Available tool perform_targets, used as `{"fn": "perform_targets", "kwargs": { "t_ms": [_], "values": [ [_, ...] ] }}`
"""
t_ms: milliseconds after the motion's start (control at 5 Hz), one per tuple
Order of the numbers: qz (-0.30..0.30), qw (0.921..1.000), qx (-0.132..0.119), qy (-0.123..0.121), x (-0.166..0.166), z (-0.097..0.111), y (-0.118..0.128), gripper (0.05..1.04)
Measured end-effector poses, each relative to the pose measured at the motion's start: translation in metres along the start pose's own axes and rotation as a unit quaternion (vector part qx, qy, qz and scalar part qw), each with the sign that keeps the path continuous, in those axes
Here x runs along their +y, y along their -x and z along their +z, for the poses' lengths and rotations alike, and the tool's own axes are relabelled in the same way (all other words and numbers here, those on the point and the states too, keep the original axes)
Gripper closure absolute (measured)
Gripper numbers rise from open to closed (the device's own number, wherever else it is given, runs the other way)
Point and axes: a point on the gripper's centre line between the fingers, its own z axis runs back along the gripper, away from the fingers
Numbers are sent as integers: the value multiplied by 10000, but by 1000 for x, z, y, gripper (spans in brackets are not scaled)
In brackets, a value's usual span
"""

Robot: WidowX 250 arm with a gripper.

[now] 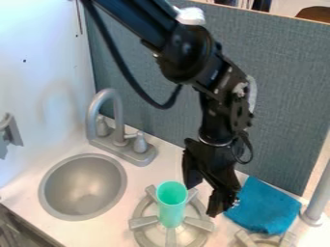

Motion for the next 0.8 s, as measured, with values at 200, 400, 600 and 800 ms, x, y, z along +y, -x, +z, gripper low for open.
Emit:
{"fn": "perform_targets", "kwargs": {
  "t_ms": [200, 400, 600, 800],
  "values": [
    [17, 10000, 16, -58, 8, -1, -36, 83],
    [53, 9997, 227, -19, 10, -11, -52, 83],
    [397, 9984, 385, -77, 12, -42, -57, 83],
    [441, 9980, 446, -72, 12, -47, -55, 83]
  ]
}}
